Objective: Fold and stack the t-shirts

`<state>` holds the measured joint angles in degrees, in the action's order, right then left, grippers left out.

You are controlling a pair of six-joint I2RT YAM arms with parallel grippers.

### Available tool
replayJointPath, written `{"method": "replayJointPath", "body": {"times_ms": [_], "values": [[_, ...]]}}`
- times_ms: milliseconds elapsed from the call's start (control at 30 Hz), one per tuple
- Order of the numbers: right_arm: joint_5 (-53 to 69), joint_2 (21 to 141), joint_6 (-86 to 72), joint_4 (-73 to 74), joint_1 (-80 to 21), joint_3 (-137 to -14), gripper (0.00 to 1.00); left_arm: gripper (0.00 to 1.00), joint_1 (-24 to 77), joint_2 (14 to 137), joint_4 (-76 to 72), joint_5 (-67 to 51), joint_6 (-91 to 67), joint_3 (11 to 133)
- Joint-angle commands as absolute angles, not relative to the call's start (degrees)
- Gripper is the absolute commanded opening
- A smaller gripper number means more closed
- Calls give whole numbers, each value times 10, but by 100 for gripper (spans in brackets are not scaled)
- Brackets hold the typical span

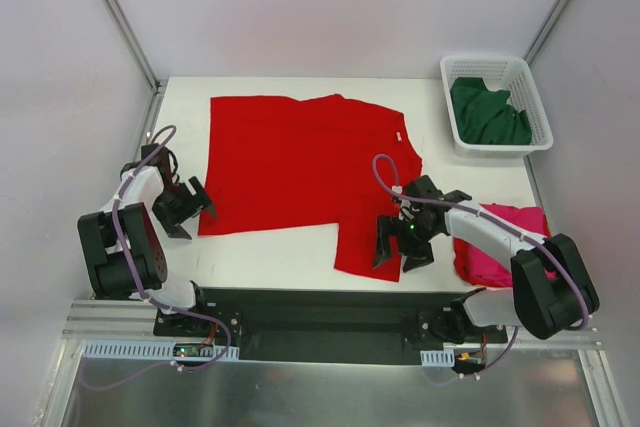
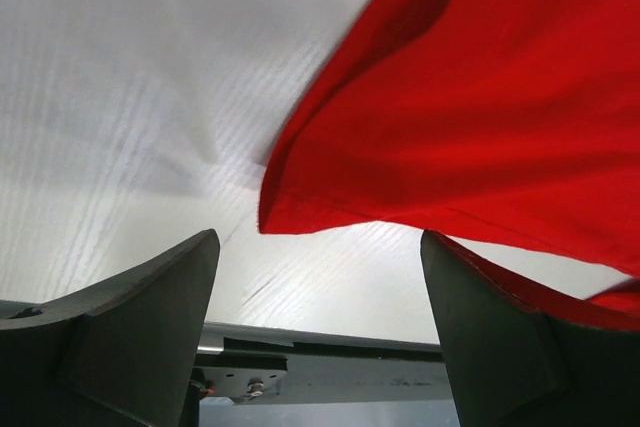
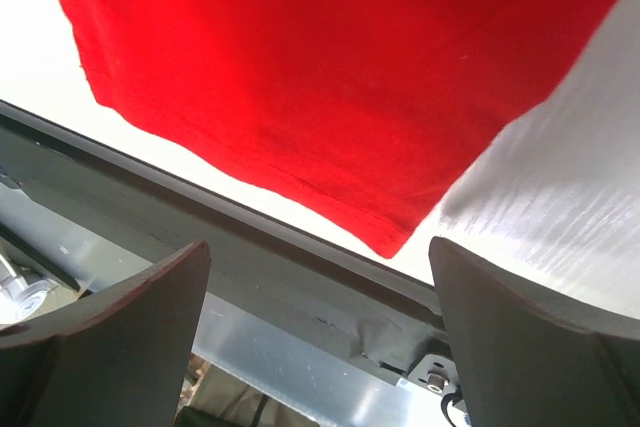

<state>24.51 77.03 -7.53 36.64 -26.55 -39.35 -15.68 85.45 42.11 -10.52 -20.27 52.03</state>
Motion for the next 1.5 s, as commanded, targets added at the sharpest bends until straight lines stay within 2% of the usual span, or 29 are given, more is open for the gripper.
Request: {"method": "replayJointPath", "body": {"times_ms": [0, 233, 400, 667, 800, 1167, 1300, 1467], "values": [[201, 727, -98, 382, -299, -402, 92, 82, -152, 867, 391, -164, -201, 509], [120, 710, -106, 424, -354, -431, 79, 80, -151, 879, 364, -200, -202, 499], [40, 729, -119, 478, -413, -452, 78, 80, -151, 876, 364, -204, -200, 501], [4, 718, -181, 436, -463, -395, 73, 80, -150, 877, 363, -207, -193, 497], [-54, 710, -189, 429, -469, -385, 71, 80, -151, 880, 364, -207, -192, 494], [-34, 733, -188, 374, -473, -392, 61, 80, -151, 888, 364, -216, -189, 502], [-27, 744, -187, 373, -478, -391, 48, 80, -151, 893, 363, -213, -190, 504], [-22, 749, -189, 377, -483, -388, 40, 80, -150, 898, 364, -204, -195, 513]]}}
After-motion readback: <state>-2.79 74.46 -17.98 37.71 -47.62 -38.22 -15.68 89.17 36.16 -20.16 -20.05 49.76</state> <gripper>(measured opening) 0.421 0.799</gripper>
